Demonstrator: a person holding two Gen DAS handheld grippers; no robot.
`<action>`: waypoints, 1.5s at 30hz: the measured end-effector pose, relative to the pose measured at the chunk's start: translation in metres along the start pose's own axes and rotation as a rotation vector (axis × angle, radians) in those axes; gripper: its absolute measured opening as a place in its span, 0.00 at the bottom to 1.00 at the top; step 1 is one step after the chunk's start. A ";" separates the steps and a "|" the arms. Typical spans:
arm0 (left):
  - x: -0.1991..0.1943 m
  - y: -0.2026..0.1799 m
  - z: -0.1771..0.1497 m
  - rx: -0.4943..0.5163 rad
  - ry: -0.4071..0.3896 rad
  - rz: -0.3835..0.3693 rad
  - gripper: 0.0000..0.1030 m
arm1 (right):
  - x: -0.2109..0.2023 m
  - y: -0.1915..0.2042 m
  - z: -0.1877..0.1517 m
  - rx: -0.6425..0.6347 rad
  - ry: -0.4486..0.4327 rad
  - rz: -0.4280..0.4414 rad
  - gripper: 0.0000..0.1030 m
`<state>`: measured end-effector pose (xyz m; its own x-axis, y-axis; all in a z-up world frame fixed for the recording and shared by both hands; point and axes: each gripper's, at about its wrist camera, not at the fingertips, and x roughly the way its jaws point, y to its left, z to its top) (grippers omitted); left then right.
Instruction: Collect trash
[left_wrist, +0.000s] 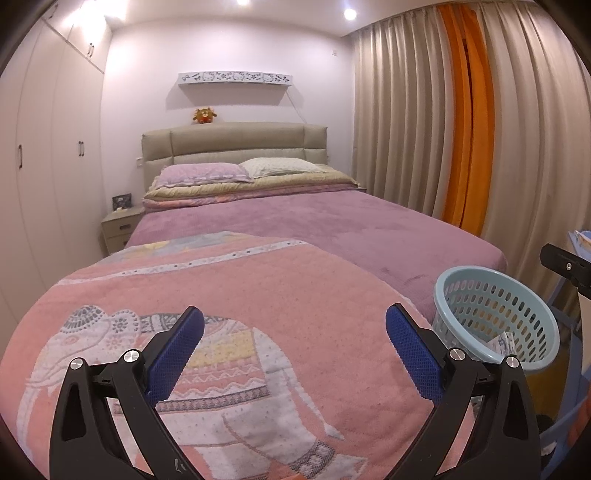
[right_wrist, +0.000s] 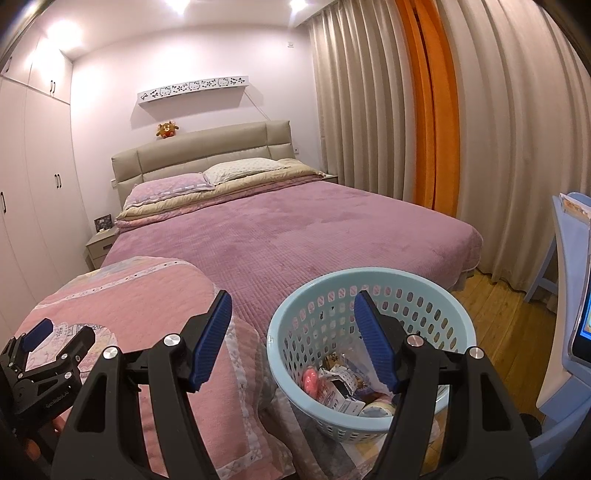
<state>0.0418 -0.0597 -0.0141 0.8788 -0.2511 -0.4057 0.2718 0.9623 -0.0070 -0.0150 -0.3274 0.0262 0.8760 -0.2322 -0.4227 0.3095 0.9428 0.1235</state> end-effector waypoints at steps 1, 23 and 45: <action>0.000 -0.001 0.000 -0.001 0.001 0.000 0.93 | 0.000 0.000 0.000 -0.001 0.000 0.000 0.63; 0.000 -0.009 0.000 0.025 -0.001 0.019 0.93 | 0.002 0.005 -0.001 0.004 0.017 0.014 0.63; 0.001 -0.012 0.000 0.028 0.002 0.023 0.93 | 0.005 0.007 0.001 0.000 0.020 0.028 0.63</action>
<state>0.0391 -0.0710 -0.0147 0.8841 -0.2292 -0.4073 0.2628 0.9645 0.0277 -0.0081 -0.3222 0.0262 0.8766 -0.2012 -0.4372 0.2853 0.9488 0.1355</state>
